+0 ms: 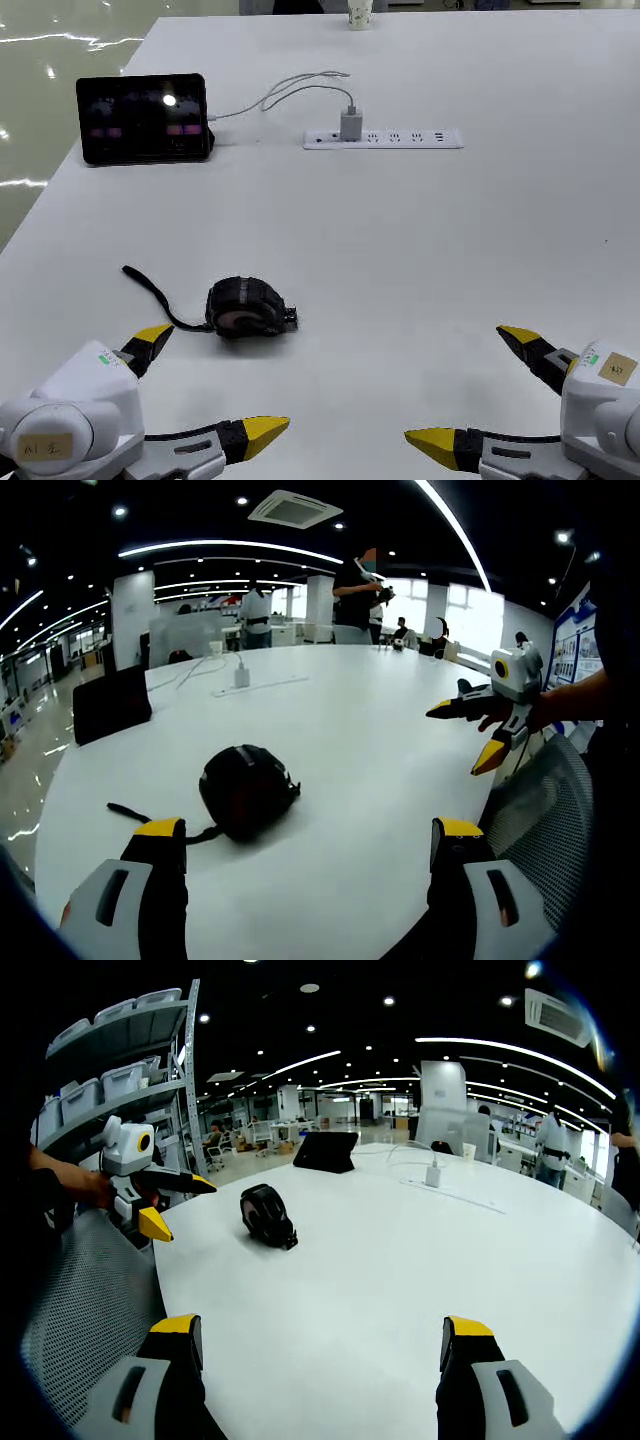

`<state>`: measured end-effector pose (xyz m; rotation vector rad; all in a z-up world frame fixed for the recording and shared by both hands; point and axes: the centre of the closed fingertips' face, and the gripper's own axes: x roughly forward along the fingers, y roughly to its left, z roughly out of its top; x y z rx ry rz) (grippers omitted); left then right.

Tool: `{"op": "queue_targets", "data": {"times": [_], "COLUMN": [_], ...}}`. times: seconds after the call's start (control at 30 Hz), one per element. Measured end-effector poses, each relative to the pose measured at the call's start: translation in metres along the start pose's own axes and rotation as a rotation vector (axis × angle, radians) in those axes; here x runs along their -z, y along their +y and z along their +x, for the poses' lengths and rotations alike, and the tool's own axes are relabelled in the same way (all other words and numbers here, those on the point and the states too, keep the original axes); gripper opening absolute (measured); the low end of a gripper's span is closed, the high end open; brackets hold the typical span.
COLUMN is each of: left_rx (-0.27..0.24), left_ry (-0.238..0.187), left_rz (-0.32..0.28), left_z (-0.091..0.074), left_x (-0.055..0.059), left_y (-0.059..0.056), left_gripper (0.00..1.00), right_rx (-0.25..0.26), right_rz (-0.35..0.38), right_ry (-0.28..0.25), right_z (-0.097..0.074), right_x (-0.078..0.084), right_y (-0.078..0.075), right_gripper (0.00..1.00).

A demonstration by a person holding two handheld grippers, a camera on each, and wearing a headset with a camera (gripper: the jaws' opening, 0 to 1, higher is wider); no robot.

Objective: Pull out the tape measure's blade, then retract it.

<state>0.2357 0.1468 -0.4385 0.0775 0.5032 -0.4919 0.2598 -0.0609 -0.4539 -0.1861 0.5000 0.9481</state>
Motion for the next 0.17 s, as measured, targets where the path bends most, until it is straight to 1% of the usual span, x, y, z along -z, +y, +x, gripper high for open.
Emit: {"op": "queue_targets", "data": {"times": [0.17], "left_rx": [-0.005], "left_ry": [-0.005], "left_rz": [0.009], "left_z": [0.0012], "left_x": [-0.0022], "left_y": [0.0013], "left_gripper": [0.99], "right_rx": [0.0], "right_rz": [0.0], "right_ry": [0.0], "right_z": [-0.001], "right_x": [0.0], "right_y": [-0.0001], "right_gripper": [0.99]}}
